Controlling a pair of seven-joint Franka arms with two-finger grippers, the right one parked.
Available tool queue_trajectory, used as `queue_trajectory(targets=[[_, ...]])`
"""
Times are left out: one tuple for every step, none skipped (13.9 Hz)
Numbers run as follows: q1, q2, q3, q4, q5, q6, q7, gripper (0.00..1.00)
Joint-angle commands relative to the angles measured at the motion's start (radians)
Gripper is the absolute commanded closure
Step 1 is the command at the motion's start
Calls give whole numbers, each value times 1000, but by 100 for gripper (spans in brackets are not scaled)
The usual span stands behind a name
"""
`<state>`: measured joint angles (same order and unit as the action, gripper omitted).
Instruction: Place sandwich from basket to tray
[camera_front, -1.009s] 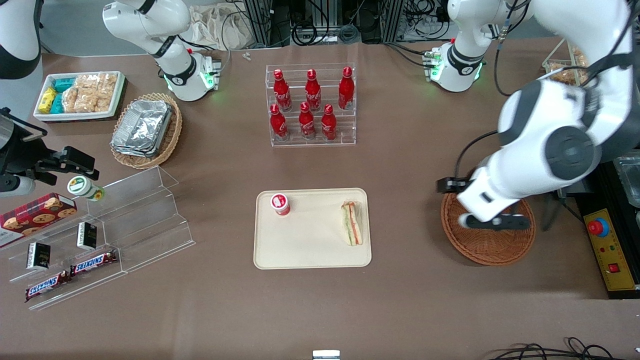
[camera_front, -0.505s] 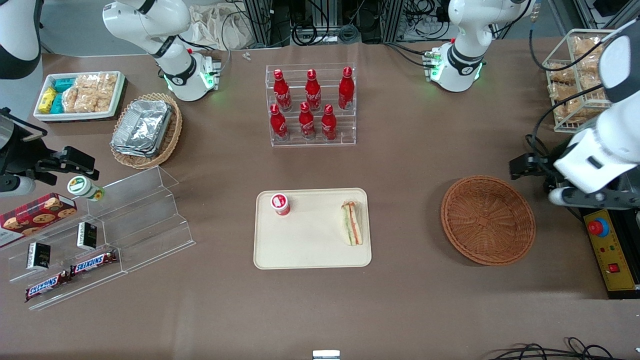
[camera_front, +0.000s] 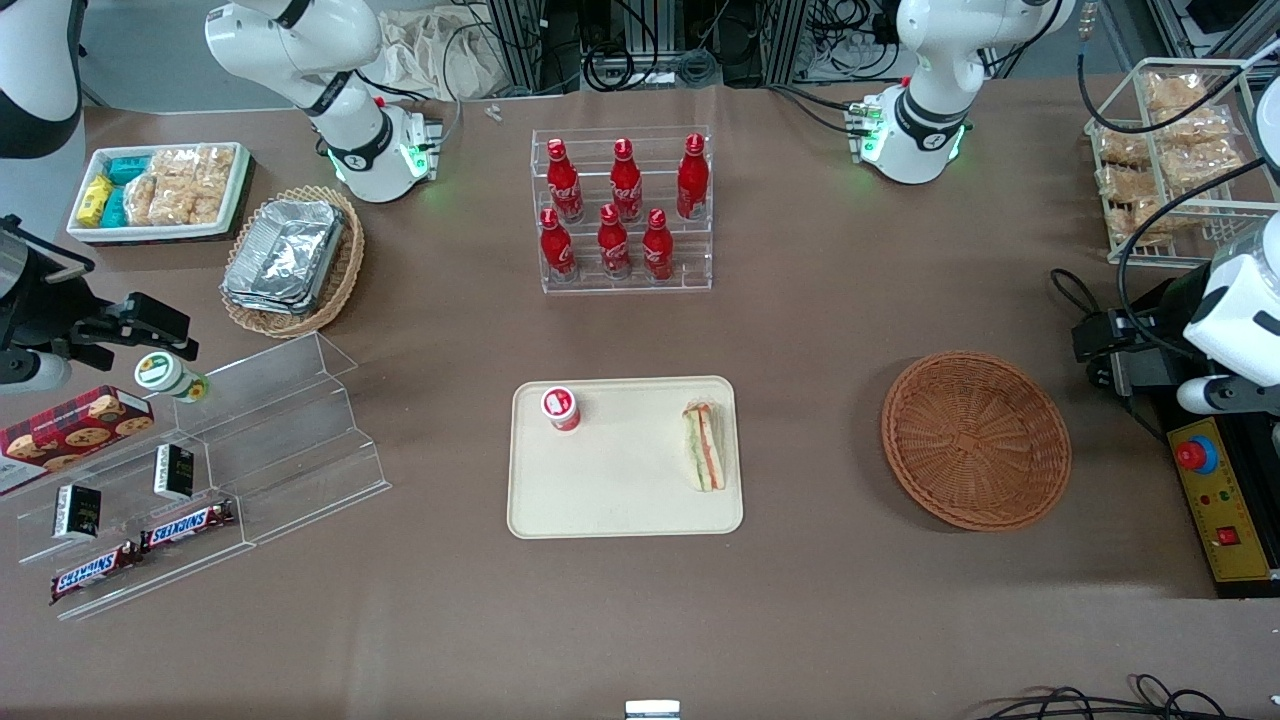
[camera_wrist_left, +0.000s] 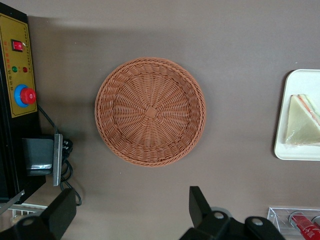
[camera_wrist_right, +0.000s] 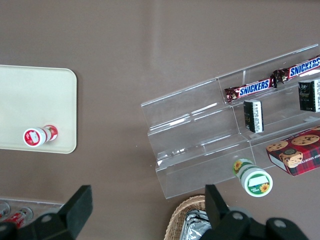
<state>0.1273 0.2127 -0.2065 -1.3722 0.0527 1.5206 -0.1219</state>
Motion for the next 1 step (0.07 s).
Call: queue_trajectory(targets=[[2,-9,-7,4,15,-8,-21,0]])
